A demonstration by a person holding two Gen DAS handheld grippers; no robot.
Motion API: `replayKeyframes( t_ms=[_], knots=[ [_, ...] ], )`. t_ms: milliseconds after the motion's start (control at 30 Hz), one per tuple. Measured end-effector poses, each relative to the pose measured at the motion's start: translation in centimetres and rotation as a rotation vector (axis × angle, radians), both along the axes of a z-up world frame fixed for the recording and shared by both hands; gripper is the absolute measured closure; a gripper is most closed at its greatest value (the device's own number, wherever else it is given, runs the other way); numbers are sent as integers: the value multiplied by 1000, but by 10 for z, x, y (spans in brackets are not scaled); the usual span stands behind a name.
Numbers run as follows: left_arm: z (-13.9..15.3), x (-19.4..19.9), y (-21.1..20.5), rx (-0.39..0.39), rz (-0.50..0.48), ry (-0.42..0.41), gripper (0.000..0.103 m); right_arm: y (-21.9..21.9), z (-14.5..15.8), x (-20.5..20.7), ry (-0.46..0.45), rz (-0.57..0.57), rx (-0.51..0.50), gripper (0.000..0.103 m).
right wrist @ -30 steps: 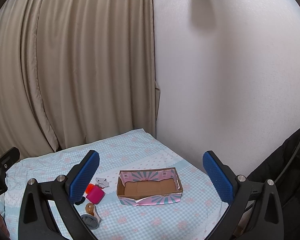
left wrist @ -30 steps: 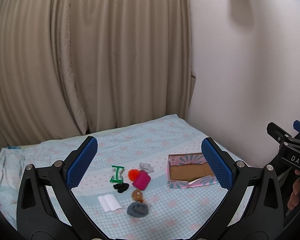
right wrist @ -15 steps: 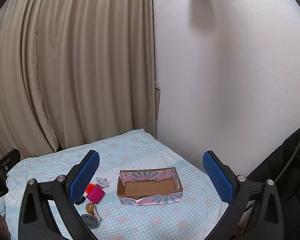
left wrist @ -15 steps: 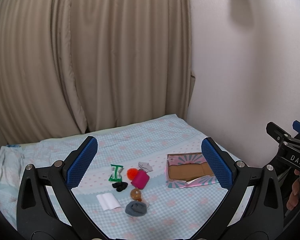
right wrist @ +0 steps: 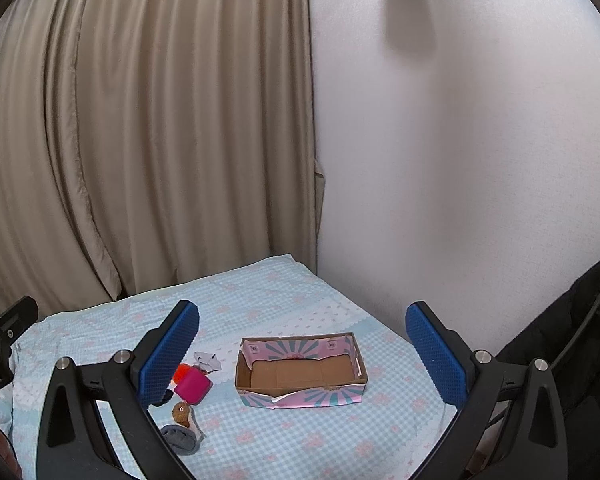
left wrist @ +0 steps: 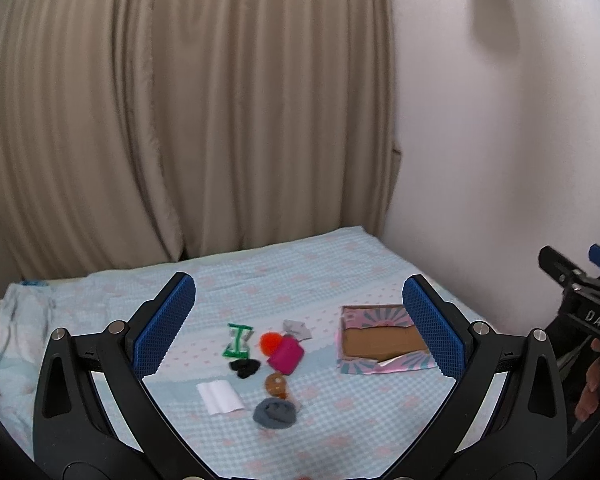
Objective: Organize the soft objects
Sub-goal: 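Move both tools down toward the pile of soft items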
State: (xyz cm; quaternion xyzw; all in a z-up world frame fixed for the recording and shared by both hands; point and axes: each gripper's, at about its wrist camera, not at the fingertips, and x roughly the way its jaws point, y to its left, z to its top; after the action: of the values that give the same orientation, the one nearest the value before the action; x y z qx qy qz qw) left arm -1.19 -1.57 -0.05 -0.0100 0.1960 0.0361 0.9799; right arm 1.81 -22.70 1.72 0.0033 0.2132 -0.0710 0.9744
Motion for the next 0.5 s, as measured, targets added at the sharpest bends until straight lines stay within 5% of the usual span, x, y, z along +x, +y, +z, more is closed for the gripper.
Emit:
replayKeyframes(
  t_ms=[200, 500],
  knots=[
    [-37, 1, 31, -15, 76, 68, 0, 14, -28, 13, 45, 108, 28, 0],
    [-122, 28, 121, -57, 50, 240, 0, 91, -107, 35, 169, 171, 56, 0]
  ],
)
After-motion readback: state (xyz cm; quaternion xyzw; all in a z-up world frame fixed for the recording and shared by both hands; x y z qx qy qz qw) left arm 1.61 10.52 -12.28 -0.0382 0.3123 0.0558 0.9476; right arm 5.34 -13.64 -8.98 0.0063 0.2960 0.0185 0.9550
